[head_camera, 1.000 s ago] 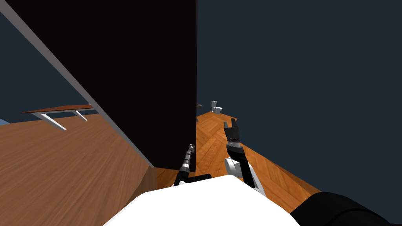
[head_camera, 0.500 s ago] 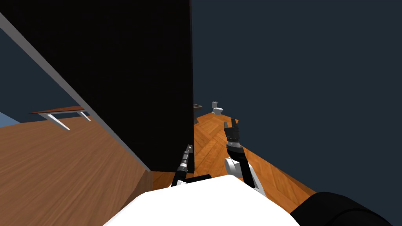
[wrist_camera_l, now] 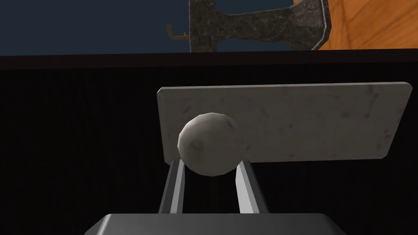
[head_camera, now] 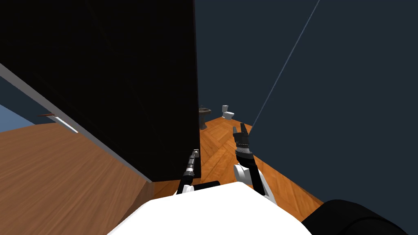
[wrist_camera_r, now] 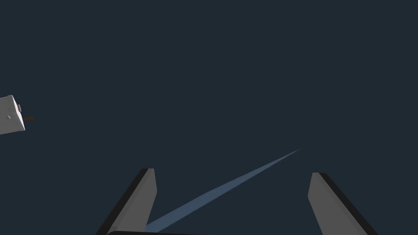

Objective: Push the door open

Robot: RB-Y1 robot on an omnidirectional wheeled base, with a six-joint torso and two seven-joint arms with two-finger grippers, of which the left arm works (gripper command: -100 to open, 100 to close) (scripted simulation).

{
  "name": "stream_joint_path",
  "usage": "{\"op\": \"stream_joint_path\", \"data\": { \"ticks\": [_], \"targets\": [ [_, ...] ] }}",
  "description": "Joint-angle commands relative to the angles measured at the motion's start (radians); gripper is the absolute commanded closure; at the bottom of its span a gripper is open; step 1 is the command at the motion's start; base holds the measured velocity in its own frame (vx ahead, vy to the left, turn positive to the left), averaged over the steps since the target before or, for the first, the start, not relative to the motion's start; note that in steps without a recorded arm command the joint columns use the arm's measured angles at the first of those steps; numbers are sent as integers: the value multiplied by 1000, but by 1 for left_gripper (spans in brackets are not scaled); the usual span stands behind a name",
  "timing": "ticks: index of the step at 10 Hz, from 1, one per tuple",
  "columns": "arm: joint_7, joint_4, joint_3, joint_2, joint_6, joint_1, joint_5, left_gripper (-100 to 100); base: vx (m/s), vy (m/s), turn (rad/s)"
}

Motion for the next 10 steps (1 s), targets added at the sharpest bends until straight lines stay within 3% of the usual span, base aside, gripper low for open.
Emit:
{"op": "stream_joint_path", "data": {
  "ticks": [1,2,3,4,5,6,8,10],
  "targets": [
    [4,10,18,-12,-9,-7,7,100,159,-107,81],
    [3,11,29,-25,-10,-9,11,100,153,-90,60],
    [2,13,25,-16,-11,-7,9,100,73,-33,33],
    [-4,13,47,6,-18,-11,23,100,125,-38,72],
    [-5,14,51,9,-19,-12,26,100,167,-88,66],
    [-17,9,17,18,-28,9,22,-100,-64,-43,122],
    [-28,-2,-4,12,-33,24,23,-100,-229,27,85],
    [-43,-16,-31,-18,-39,43,23,-100,-216,12,69]
  ]
}}
